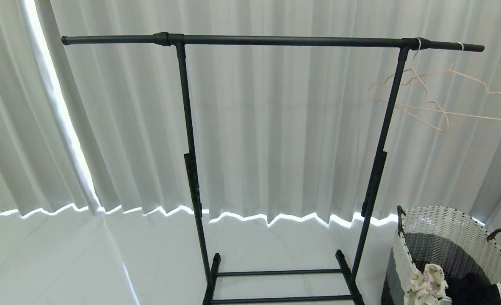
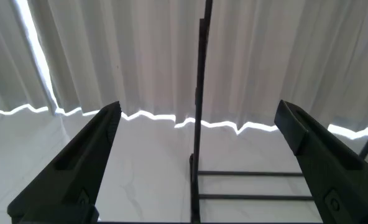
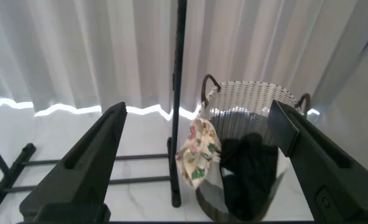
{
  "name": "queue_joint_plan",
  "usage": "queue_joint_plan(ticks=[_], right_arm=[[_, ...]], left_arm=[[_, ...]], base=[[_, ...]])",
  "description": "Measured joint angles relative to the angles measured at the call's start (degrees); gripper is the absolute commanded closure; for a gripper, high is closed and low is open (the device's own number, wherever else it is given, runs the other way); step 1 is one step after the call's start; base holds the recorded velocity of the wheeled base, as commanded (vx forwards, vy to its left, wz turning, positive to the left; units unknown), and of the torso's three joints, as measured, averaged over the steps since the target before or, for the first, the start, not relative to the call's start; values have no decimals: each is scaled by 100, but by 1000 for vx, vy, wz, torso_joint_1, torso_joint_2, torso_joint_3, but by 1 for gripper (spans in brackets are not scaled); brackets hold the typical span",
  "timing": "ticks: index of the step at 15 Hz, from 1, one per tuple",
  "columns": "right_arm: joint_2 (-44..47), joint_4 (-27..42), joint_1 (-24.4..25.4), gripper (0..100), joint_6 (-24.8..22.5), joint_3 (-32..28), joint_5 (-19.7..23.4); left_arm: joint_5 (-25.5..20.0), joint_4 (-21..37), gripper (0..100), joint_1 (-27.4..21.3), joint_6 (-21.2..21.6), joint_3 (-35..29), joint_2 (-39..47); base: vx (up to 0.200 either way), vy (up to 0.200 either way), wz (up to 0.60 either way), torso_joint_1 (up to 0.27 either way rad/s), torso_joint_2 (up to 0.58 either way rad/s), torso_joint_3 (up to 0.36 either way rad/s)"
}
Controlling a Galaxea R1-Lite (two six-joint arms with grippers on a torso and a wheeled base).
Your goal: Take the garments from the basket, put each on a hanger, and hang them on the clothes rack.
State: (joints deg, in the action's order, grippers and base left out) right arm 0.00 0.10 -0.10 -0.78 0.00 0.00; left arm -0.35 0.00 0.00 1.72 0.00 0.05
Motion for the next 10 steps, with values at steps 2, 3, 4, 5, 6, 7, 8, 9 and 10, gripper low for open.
queue_joint_plan(ticks=[2,3,4,5,6,7,8,9,10], right_arm=[[0,-2,0,0,43,0,0],[0,-2,5,0,49,0,0],[0,1,5,0,51,0,0],[0,1,5,0,51,0,0],[0,0,5,0,51,0,0],[0,0,5,0,51,0,0],[0,-2,5,0,54,0,0],[0,-2,2,0,54,0,0],[0,0,5,0,54,0,0]], left_arm=[[0,0,0,0,-17,0,0],[0,0,0,0,-22,0,0],[2,2,0,0,-22,0,0],[0,0,0,0,-13,0,0],[0,0,0,0,11,0,0],[0,0,0,0,16,0,0],[2,-5,0,0,2,0,0],[2,-2,0,-2,6,0,0],[4,5,0,-2,16,0,0]], base=[[0,0,0,0,0,0],[0,0,0,0,0,0],[0,-200,0,17,2,2],[-200,-200,0,-2,-7,7],[-200,-200,0,-2,7,-2],[-200,-200,0,2,2,7],[-200,-200,0,-2,-2,7],[-200,-200,0,7,-2,-2],[-200,-200,0,2,2,2]])
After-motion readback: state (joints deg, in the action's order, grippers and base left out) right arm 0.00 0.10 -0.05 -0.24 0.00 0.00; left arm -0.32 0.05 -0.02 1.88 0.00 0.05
